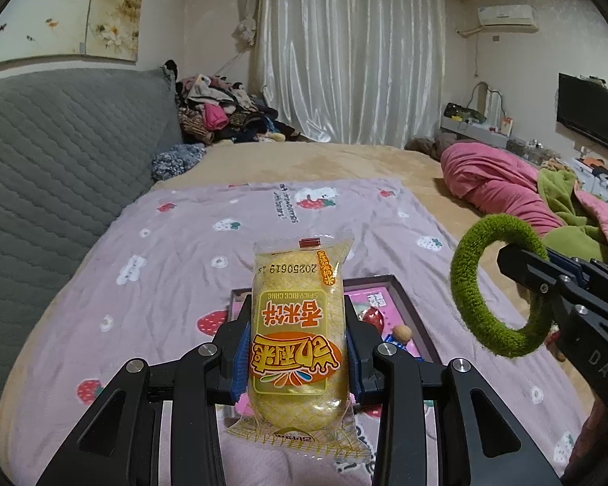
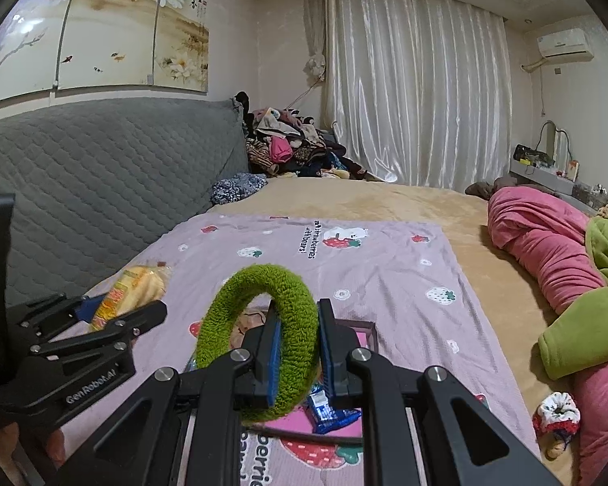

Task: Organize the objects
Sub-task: 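Lift the cake pack and green ring and carry both over the pink box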

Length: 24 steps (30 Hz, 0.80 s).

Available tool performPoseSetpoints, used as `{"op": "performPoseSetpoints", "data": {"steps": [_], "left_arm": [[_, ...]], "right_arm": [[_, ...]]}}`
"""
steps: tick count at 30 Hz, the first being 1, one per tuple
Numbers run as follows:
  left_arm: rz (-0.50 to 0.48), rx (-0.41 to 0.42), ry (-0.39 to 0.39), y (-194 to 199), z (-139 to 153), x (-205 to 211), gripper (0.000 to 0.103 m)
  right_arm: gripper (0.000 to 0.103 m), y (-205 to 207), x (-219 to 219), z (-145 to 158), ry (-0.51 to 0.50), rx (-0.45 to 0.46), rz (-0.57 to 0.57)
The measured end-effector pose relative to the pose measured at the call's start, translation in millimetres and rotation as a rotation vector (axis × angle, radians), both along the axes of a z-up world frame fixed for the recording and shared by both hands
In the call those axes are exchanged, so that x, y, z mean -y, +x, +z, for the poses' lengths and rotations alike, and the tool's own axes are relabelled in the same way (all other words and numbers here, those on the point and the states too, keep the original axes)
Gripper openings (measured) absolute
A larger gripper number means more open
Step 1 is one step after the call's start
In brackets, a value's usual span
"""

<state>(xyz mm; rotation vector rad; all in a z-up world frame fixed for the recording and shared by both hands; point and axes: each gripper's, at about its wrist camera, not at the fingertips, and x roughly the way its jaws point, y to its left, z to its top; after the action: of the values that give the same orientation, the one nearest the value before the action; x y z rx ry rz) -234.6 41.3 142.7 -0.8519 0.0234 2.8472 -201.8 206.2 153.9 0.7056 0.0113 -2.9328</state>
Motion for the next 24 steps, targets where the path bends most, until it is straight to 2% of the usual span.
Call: {"op": "performPoseSetpoints", "data": {"steps": [8, 11, 18, 24], "left_arm": [[-0.025, 0.067, 0.020, -44, -58, -18, 0.038], [-0.035, 0.097, 0.044, -59, -81, -22, 0.038], [-0.046, 0.154, 0.040, -86, -133, -34, 0.038], [-0.071, 0.187, -0.007, -95, -173, -47, 0.038]], "right_arm": [[0.017, -34, -7, -36, -0.009, 0.042, -0.005], [0.017, -49, -10, -59, -0.011, 0.073, -0.010], [0.017, -83, -16, -129, -0.053, 0.170, -0.015], [0.017, -101, -19, -181, -0.056, 0.242, -0.014]]}}
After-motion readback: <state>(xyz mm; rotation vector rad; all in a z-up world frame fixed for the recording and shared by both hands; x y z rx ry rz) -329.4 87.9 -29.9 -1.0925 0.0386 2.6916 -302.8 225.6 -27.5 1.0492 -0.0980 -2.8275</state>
